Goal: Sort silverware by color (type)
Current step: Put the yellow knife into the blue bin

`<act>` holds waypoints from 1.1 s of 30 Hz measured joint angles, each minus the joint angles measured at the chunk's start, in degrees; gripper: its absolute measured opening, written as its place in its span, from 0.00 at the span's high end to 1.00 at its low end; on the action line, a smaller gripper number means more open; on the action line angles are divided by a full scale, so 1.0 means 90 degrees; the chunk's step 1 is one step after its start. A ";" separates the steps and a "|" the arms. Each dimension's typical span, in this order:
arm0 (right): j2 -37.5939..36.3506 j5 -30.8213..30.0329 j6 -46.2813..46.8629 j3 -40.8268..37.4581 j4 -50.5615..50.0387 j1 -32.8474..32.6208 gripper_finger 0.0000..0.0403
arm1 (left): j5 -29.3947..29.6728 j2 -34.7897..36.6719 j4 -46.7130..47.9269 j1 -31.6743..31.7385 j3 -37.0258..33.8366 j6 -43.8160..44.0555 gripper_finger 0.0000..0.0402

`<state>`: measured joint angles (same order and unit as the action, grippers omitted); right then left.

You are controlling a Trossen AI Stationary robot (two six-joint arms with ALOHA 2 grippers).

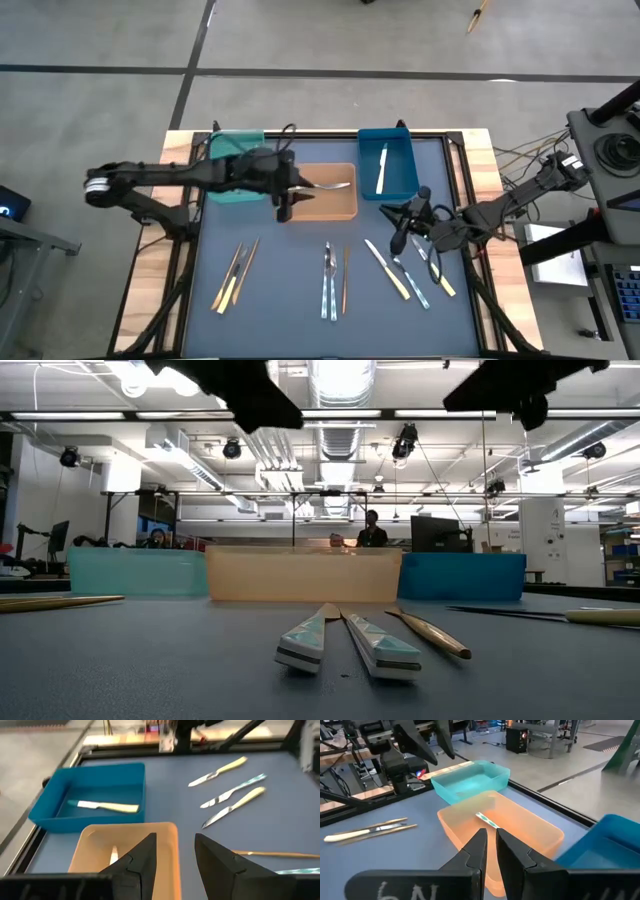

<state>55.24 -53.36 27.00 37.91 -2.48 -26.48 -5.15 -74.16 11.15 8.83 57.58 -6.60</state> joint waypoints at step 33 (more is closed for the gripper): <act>0.3140 0.2198 0.2621 0.4749 -0.3926 0.0129 0.92 | 0.0008 0.2593 -0.4345 -0.0251 -0.2369 -0.0862 0.71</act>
<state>83.50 -33.58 50.59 80.65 -37.82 -25.32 -5.08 -50.82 -27.95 6.57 36.26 -14.36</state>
